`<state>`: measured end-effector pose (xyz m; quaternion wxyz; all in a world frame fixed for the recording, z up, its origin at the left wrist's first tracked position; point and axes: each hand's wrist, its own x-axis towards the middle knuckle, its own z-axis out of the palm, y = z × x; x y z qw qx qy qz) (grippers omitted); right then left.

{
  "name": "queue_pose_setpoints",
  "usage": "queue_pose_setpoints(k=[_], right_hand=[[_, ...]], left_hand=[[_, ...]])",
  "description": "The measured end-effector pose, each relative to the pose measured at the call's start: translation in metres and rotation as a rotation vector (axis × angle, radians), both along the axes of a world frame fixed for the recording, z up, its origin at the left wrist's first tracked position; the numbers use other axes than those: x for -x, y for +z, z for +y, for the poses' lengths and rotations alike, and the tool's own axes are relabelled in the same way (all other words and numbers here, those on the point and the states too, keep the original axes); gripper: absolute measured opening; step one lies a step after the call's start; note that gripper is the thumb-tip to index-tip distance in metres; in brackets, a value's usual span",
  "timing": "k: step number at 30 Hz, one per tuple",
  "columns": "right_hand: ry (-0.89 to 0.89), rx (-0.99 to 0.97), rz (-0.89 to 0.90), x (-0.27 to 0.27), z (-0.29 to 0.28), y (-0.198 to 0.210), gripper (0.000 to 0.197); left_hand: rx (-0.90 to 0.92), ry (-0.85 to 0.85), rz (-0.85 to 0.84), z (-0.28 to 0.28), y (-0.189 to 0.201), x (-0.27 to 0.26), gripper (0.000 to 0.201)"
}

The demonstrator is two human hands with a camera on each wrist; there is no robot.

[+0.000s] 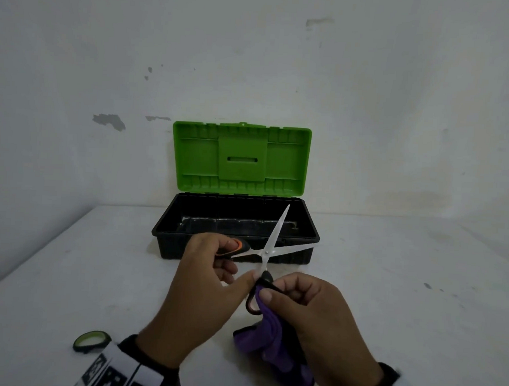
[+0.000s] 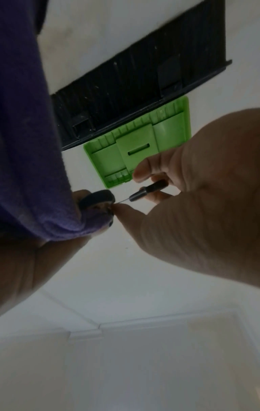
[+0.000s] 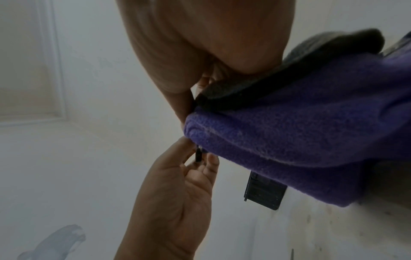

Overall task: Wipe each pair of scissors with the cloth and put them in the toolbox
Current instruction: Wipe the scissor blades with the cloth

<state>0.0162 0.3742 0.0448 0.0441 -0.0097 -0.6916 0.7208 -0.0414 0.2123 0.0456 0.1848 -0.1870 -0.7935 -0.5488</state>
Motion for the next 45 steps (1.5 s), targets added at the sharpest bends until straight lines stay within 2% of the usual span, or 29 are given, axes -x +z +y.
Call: queue_pose_setpoints(k=[4,9,14,17,19,25,29,32,37,39,42,45], right_hand=[[-0.015,0.023,0.01,-0.001,-0.01,-0.002,0.007],[-0.018,0.049,0.003,-0.002,-0.017,-0.007,0.009],[-0.014,0.047,0.012,-0.003,-0.021,-0.005,0.006],[-0.004,0.062,0.01,-0.003,-0.023,-0.005,0.007],[0.002,0.071,0.011,-0.003,-0.024,-0.005,0.008],[0.016,0.002,0.027,-0.006,-0.02,-0.003,0.007],[-0.01,-0.053,0.014,-0.009,0.005,0.003,0.009],[-0.123,-0.072,0.046,-0.005,0.035,0.011,0.008],[-0.502,-0.438,0.254,0.018,0.077,0.031,0.015],[-0.558,-0.541,0.328,0.027,0.08,0.039,0.017],[-0.484,-0.618,0.437,0.036,0.064,0.044,0.018],[-0.334,-0.611,0.527,0.034,0.04,0.044,0.024]], left_hand=[[-0.339,-0.052,-0.14,0.01,-0.002,-0.002,0.048],[-0.649,-0.059,-0.306,0.014,-0.003,0.001,0.058],[-0.84,-0.136,-0.471,0.019,-0.004,-0.003,0.025],[-0.893,-0.195,-0.533,0.024,0.0,-0.004,0.024],[-0.894,-0.205,-0.554,0.026,0.003,-0.005,0.025],[-0.781,-0.087,-0.432,0.032,0.007,-0.008,0.027],[-0.742,-0.005,-0.374,0.026,0.01,-0.006,0.03],[-0.695,-0.011,-0.365,0.021,0.01,-0.006,0.032],[-0.789,-0.166,-0.553,0.019,0.012,-0.009,0.03],[-0.773,-0.195,-0.566,0.02,0.012,-0.011,0.029],[-0.691,-0.154,-0.475,0.026,0.011,-0.012,0.033],[-0.613,-0.105,-0.363,0.03,0.014,-0.01,0.039]])
